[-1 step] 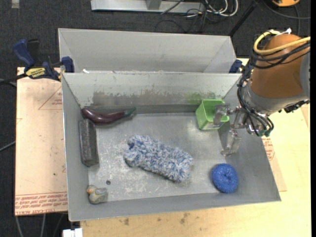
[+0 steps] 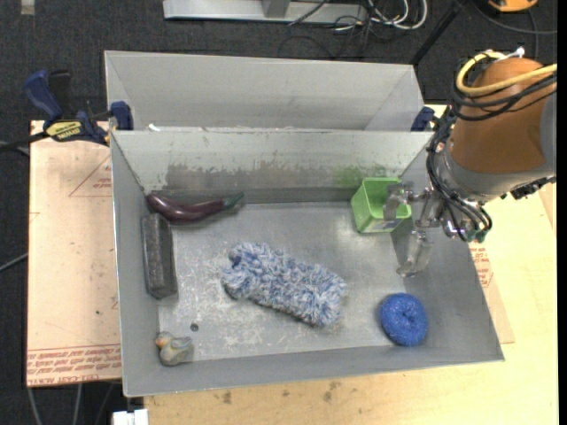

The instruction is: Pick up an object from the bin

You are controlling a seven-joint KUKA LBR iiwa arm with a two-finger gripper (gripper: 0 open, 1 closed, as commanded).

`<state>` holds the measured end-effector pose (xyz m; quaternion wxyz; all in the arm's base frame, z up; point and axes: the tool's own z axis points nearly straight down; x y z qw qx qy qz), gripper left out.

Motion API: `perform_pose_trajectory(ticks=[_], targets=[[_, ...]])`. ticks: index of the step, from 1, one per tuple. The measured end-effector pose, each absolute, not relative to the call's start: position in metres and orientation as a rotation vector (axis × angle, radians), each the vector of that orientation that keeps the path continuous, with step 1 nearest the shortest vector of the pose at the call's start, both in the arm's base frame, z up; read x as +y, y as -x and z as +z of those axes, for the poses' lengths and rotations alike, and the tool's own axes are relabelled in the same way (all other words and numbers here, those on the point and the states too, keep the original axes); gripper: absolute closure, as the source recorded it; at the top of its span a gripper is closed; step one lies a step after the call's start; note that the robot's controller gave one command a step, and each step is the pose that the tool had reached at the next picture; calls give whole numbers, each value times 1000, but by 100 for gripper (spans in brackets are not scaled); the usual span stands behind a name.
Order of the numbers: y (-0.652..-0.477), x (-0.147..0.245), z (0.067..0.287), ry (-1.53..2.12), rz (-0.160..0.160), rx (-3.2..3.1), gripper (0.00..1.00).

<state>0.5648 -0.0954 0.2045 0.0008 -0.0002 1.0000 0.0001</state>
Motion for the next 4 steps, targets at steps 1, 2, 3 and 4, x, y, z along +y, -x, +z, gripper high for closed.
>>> perform_pose_trajectory(ticks=[1,2,3,4], targets=[[-551,-29,141,143,0,3134,0],[-529,10,136,546,3,3096,0],[-554,5,130,191,2,3133,0],[-581,37,85,270,0,3126,0]])
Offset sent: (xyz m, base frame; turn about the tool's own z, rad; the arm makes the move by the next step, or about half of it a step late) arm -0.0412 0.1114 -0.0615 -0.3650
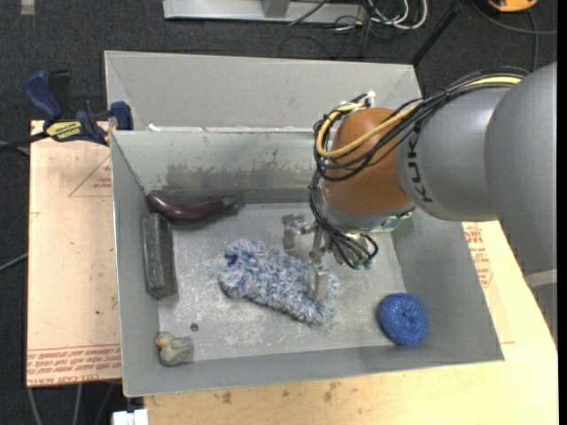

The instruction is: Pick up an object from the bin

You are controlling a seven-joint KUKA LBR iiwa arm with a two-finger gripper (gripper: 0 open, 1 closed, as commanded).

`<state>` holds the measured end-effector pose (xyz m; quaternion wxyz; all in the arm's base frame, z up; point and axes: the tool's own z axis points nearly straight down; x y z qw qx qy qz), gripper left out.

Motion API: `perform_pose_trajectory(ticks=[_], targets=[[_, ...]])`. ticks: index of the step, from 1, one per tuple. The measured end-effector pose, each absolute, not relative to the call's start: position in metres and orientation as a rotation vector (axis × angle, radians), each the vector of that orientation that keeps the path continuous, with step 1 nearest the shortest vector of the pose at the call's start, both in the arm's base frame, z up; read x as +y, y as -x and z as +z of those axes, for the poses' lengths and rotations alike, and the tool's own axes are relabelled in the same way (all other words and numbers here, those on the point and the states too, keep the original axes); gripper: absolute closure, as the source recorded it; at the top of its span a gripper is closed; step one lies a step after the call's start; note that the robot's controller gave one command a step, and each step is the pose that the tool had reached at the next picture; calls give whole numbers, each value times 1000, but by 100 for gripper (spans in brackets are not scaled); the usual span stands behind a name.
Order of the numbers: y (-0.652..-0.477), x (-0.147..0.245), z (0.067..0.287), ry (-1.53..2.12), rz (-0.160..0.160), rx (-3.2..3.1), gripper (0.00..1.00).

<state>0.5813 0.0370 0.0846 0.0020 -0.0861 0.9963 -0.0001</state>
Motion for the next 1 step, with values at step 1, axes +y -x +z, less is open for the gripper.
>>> perform_pose_trajectory(ticks=[1], targets=[[-570,17,73,100,8,3130,100]])
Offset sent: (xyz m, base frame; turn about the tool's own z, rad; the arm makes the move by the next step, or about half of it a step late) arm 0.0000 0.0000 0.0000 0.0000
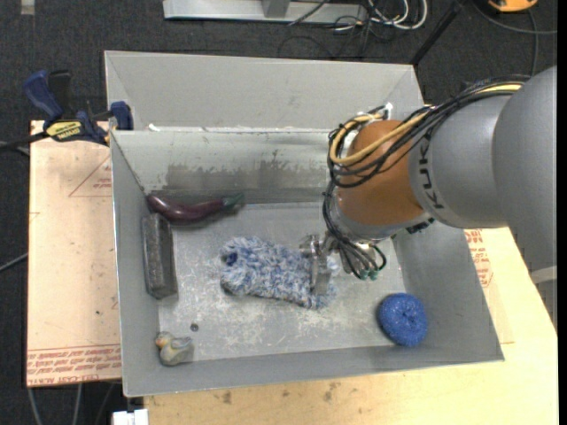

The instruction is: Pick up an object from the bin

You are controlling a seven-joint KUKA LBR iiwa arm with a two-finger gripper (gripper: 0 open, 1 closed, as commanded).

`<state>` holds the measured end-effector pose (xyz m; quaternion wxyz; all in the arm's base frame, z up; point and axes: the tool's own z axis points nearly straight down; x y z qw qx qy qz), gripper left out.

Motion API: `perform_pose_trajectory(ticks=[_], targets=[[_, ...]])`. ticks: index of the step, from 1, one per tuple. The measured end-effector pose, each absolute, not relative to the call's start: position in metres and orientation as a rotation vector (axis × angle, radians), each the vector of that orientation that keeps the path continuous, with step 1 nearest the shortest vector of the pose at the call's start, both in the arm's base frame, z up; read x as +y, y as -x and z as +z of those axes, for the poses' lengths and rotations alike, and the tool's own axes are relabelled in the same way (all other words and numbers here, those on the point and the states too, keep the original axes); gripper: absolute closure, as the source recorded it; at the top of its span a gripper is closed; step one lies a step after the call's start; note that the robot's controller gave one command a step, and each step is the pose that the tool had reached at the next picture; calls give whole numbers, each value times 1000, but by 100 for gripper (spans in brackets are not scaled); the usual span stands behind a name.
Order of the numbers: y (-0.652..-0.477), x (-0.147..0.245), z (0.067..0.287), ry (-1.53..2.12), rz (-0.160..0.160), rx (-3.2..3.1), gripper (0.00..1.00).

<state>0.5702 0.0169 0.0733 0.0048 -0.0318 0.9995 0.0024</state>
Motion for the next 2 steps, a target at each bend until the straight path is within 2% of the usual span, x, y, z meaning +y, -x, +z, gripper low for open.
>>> perform_pose_trajectory(ticks=[2], targets=[[-570,17,77,103,6,3134,100]])
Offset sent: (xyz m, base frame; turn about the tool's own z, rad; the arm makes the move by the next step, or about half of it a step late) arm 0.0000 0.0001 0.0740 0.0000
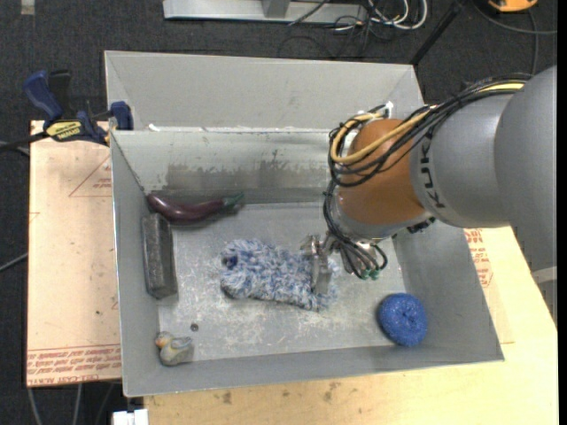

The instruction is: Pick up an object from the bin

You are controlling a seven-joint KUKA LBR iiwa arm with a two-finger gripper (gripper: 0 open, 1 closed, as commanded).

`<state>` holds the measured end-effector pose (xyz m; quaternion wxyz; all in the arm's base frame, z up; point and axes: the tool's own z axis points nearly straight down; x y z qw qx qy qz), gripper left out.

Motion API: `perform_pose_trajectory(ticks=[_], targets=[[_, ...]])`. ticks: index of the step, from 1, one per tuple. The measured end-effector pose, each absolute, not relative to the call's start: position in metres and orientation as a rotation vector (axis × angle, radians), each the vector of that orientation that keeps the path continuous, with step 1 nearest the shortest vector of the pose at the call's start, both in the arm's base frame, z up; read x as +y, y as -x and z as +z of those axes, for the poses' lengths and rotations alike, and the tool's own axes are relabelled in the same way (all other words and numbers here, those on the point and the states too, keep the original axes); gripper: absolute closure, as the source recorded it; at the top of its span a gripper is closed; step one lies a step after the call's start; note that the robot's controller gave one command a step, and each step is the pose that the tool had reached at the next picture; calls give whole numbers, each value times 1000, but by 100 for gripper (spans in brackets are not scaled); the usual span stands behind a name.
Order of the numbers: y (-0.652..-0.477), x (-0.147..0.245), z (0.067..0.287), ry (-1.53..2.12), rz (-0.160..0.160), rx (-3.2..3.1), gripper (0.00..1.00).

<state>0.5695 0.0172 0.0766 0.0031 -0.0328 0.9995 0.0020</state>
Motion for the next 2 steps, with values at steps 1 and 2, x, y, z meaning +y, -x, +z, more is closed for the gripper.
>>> perform_pose_trajectory(ticks=[1,2], targets=[[-566,17,95,105,3,3146,100],[-567,16,119,104,2,3143,100]])
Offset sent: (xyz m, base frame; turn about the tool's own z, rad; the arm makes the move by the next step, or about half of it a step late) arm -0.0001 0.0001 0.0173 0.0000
